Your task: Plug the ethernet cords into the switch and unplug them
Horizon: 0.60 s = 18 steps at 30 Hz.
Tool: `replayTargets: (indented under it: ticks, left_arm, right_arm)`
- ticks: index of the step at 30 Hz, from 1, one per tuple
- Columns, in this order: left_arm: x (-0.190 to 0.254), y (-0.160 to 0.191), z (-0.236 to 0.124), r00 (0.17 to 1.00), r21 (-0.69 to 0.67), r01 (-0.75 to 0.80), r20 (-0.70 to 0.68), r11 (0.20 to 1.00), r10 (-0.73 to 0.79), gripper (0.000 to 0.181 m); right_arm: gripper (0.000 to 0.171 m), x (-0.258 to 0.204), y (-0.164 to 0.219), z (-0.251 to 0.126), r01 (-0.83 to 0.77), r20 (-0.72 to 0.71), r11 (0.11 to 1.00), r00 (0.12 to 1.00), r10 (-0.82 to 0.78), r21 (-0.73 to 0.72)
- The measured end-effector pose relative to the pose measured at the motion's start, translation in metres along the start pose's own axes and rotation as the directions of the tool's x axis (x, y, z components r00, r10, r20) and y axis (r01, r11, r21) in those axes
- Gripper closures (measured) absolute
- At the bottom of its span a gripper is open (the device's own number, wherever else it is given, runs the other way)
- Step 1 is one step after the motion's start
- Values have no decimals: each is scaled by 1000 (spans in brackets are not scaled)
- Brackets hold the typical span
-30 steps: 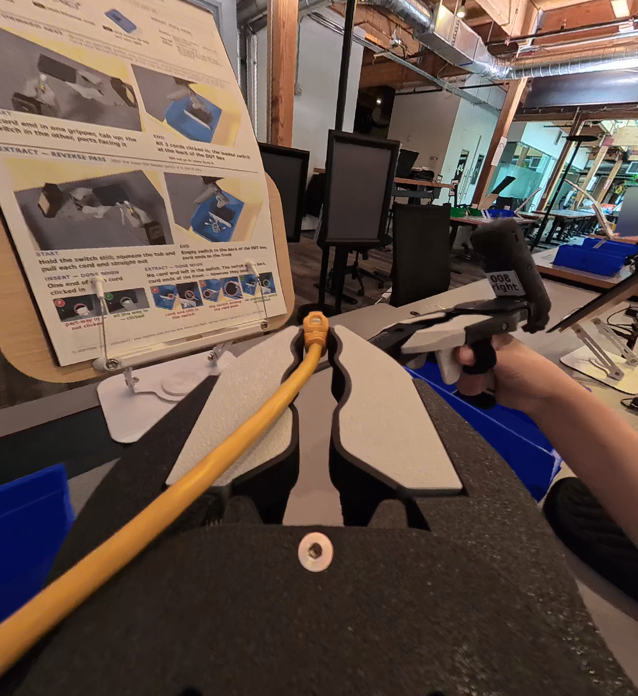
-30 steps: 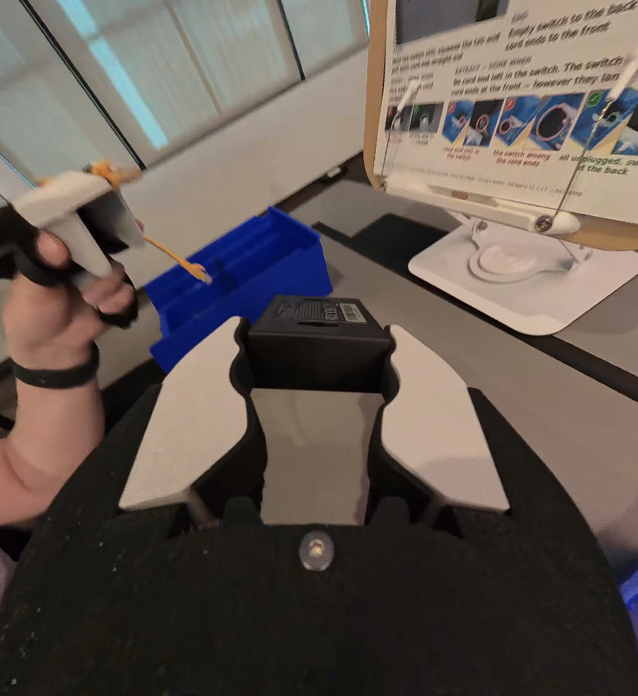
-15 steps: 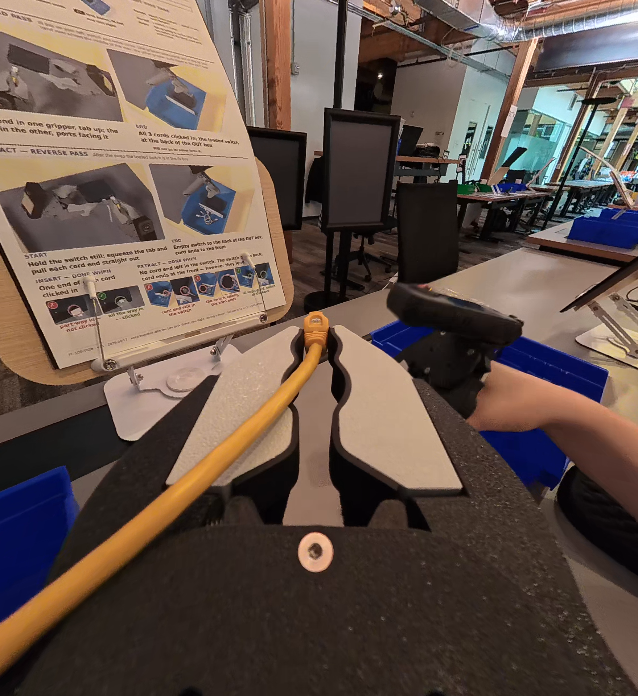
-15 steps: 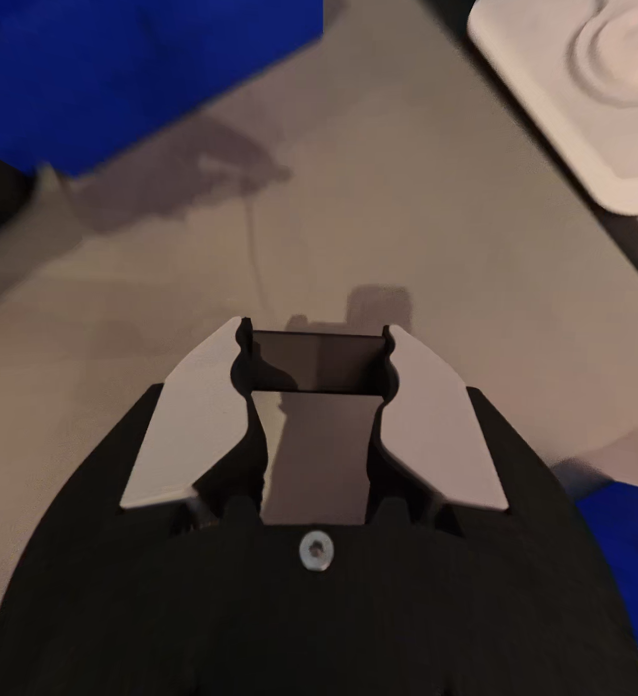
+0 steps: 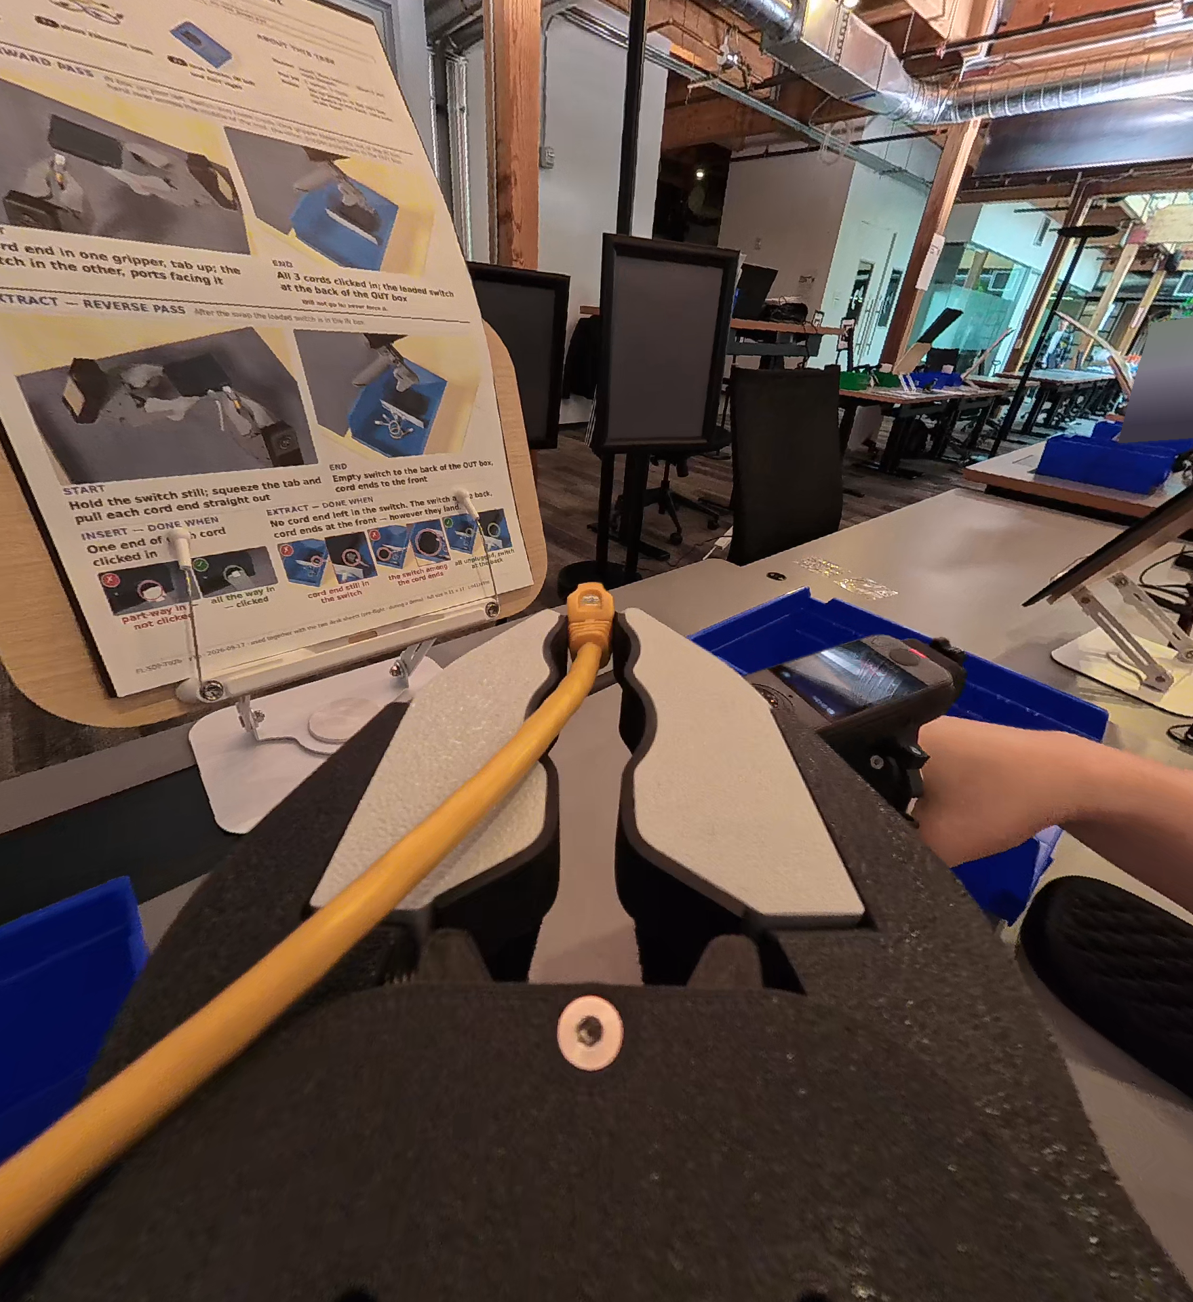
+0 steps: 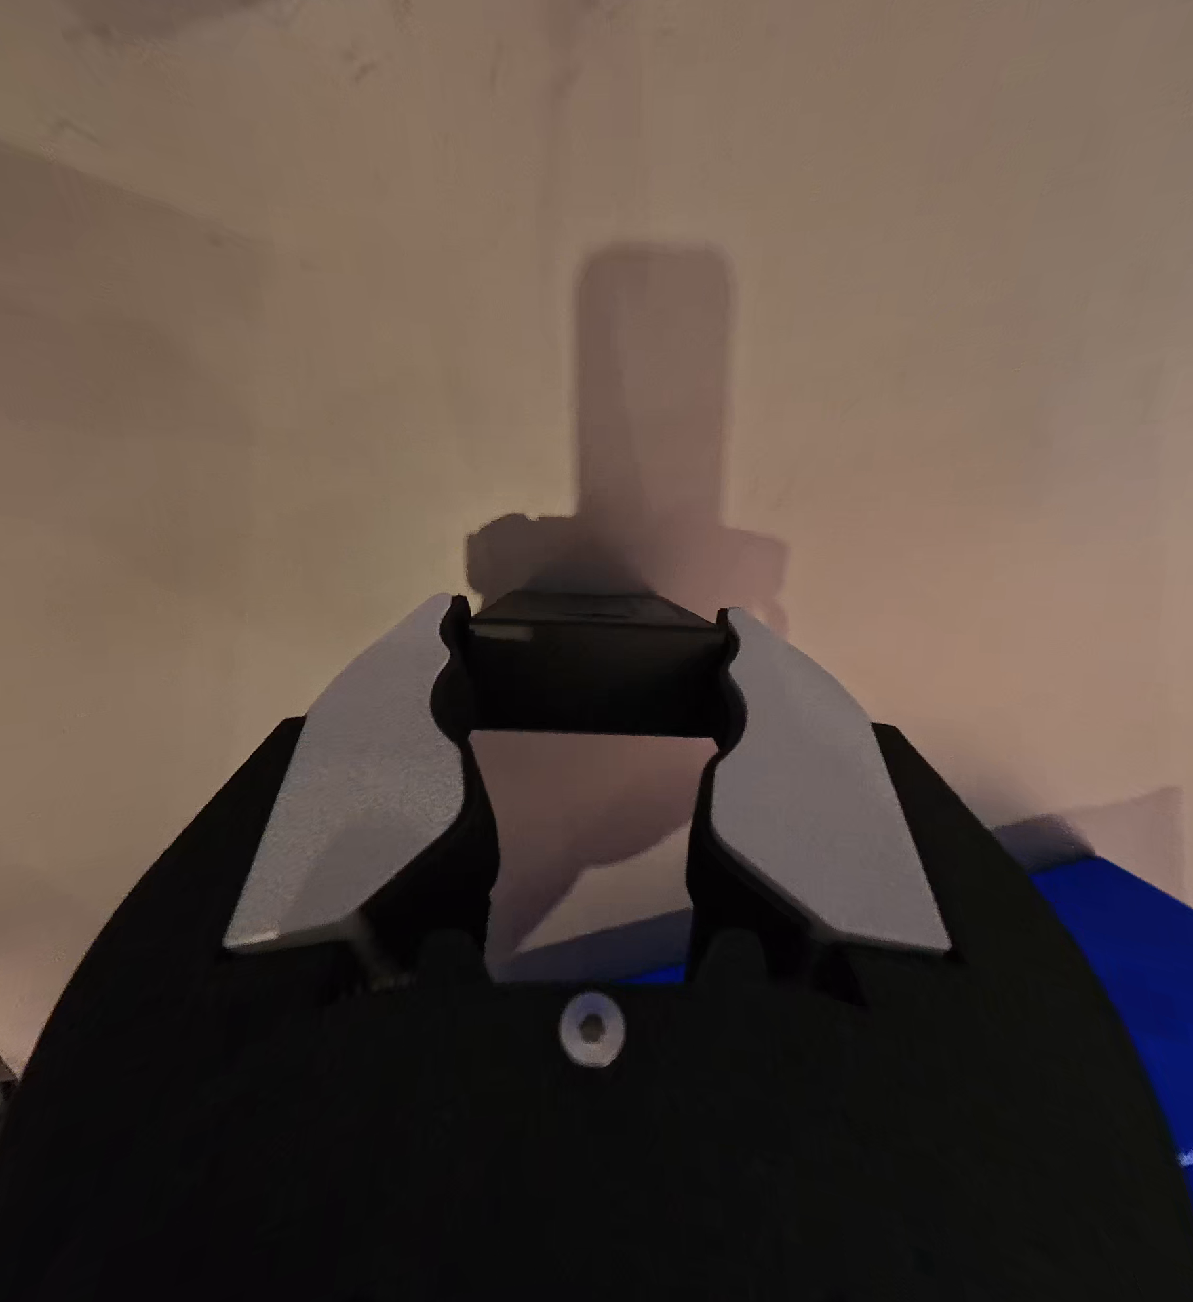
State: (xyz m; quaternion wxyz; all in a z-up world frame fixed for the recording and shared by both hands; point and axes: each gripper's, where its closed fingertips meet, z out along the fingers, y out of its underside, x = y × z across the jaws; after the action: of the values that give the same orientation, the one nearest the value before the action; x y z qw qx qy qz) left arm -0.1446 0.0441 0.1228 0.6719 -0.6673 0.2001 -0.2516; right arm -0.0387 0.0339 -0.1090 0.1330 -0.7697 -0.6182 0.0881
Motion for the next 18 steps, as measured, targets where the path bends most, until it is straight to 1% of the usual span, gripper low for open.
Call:
replayTargets:
  ticks: [4, 10, 14, 18]
  left_arm:
    - [1, 0, 1, 1000, 0, 9, -11, 1000, -9, 169]
    - [3, -1, 0, 1000, 5, 12, -19, 1000, -12, 169]
    - [3, -3, -2, 999, 9, 20, -25, 1000, -20, 169]
    - [3, -6, -4, 999, 18, 21, -29, 1000, -21, 169]
  right_arm:
    - [107, -1, 10, -1, -7, -20, 1000, 1000, 6, -19]
    - [108, 0, 24, -7, -23, -53, 995, 998, 18, -100]
    - [96, 1, 27, -21, -36, -71, 991, 997, 27, -132]
    - [101, -1, 23, -27, -40, -58, 989, 998, 32, -143]
